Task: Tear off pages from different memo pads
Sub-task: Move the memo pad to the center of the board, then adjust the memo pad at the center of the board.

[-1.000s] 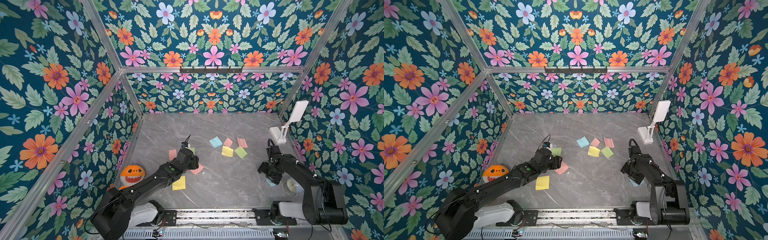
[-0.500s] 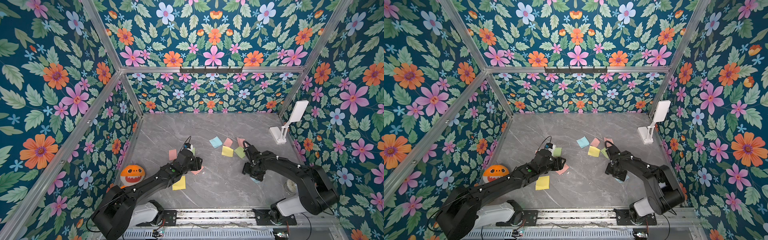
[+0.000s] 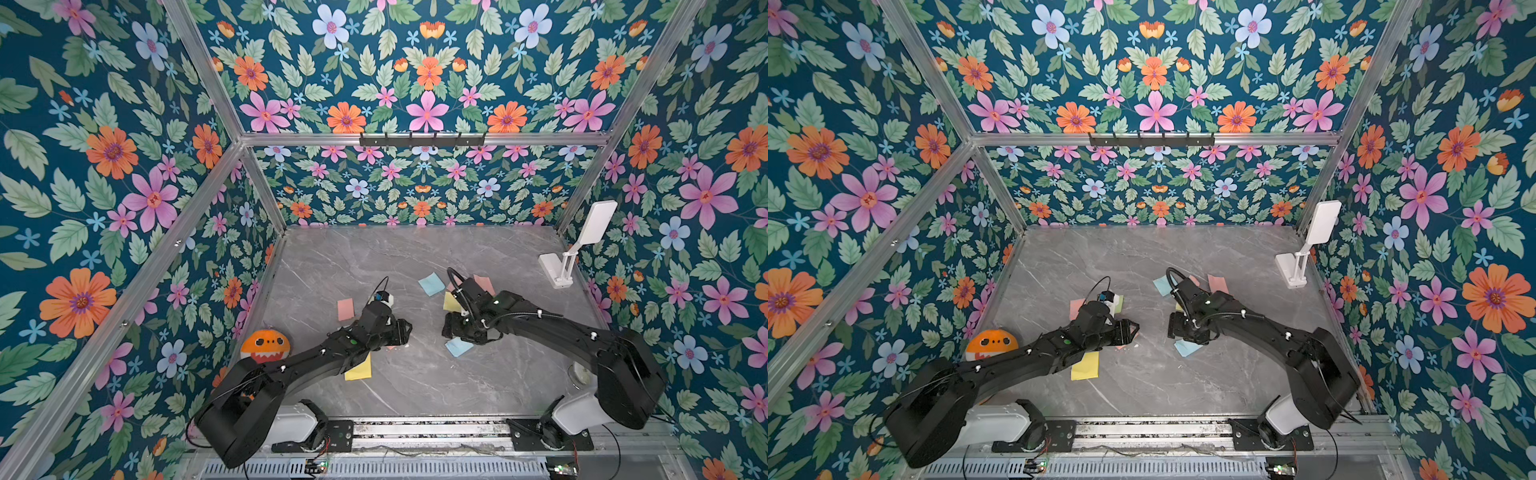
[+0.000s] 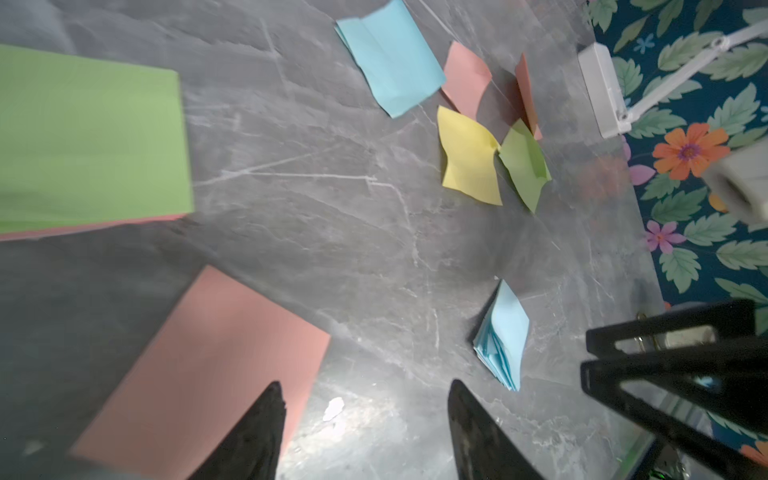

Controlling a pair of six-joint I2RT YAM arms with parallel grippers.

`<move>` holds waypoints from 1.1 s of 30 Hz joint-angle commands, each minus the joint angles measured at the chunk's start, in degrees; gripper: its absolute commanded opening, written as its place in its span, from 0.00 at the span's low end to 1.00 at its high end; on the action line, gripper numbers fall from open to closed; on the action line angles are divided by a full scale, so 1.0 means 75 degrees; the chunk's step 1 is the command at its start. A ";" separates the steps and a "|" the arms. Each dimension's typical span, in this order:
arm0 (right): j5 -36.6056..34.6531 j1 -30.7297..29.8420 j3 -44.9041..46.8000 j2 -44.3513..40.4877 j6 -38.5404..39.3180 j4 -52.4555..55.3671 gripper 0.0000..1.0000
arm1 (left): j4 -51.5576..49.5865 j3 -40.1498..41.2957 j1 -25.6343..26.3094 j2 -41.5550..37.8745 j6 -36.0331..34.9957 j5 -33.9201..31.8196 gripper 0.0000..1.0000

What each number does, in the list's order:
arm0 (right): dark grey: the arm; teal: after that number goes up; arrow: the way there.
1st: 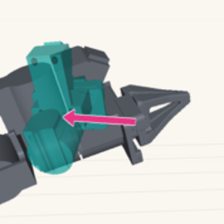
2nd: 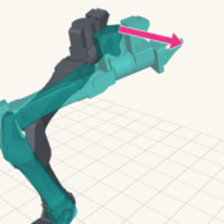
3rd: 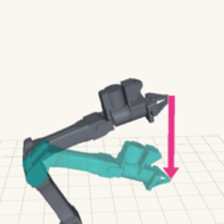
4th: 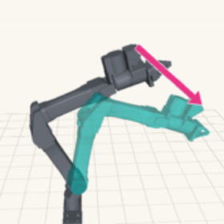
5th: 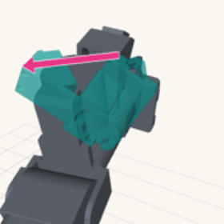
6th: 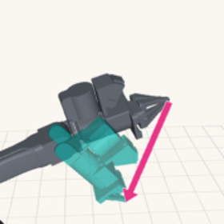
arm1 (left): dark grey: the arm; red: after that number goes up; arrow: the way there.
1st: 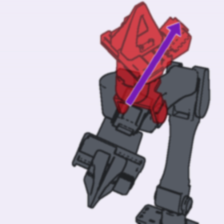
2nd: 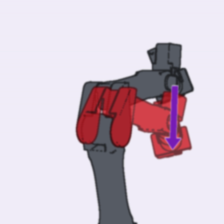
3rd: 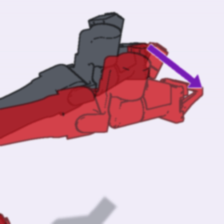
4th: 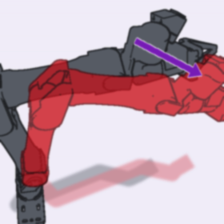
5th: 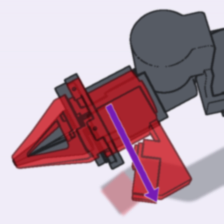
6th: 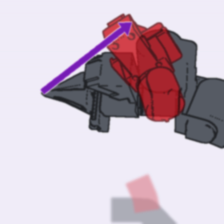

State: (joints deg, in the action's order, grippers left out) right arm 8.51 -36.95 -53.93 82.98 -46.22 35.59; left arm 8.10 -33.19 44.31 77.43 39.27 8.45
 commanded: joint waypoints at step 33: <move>0.1056 0.0866 0.3303 -0.1693 -0.2744 -0.3070 0.58 | 0.1088 -0.1343 0.1779 0.2615 0.0625 0.0265 0.27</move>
State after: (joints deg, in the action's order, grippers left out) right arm 16.47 -30.50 -29.71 71.64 -68.07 7.49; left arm 20.45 -42.15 57.80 97.95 45.98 13.45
